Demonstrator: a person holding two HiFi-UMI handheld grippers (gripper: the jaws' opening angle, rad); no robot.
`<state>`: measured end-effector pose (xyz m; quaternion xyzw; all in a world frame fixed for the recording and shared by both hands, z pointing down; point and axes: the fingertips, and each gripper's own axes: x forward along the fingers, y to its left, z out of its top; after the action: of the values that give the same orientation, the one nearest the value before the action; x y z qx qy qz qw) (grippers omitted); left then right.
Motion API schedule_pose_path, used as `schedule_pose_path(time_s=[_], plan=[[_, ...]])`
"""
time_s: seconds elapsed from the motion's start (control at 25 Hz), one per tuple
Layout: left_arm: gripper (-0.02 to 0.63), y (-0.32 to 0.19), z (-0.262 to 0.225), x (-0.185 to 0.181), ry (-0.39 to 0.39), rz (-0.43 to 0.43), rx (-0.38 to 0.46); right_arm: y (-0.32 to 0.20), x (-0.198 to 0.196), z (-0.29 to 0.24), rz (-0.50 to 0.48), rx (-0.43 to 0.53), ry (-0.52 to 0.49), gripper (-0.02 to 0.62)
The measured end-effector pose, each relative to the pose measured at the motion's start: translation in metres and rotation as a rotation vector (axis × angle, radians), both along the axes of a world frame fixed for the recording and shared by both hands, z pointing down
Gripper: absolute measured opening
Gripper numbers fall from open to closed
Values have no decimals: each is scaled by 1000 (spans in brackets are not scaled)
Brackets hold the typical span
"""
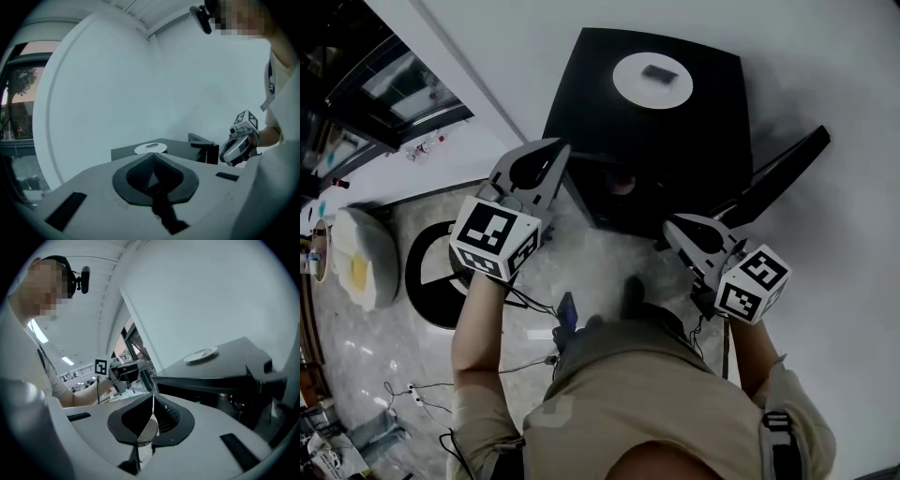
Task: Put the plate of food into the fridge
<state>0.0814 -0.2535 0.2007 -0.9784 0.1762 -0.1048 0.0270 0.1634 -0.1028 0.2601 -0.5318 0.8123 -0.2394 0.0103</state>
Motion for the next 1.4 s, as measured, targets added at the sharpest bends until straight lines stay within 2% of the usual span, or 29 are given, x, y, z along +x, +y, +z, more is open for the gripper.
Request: schedule_pose_path(time_s=[0.16, 0.24, 0.36, 0.68, 0.96, 1.16, 1.28, 1.4], plan=[[12, -14, -10, 26, -71, 33, 48, -15, 7, -27, -45, 62, 30, 23], [12, -20, -12, 39, -118, 44, 79, -22, 19, -40, -47, 77, 36, 23], [12, -27, -7, 56, -169, 58, 97, -31, 37, -49, -28, 74, 100, 23], [12, -50, 2, 79, -199, 35, 96, -47, 52, -63, -68, 71, 146, 23], [12, -74, 8, 106, -238, 18, 119, -78, 77, -72, -107, 32, 215, 23], [11, -92, 17, 119, -345, -12, 195, -102, 97, -63, -147, -33, 343, 23], [12, -99, 24, 124, -380, -20, 203, -117, 108, -53, -159, -90, 352, 23], [12, -106, 27, 127, -378, -39, 189, -134, 124, -46, -149, -143, 336, 23]])
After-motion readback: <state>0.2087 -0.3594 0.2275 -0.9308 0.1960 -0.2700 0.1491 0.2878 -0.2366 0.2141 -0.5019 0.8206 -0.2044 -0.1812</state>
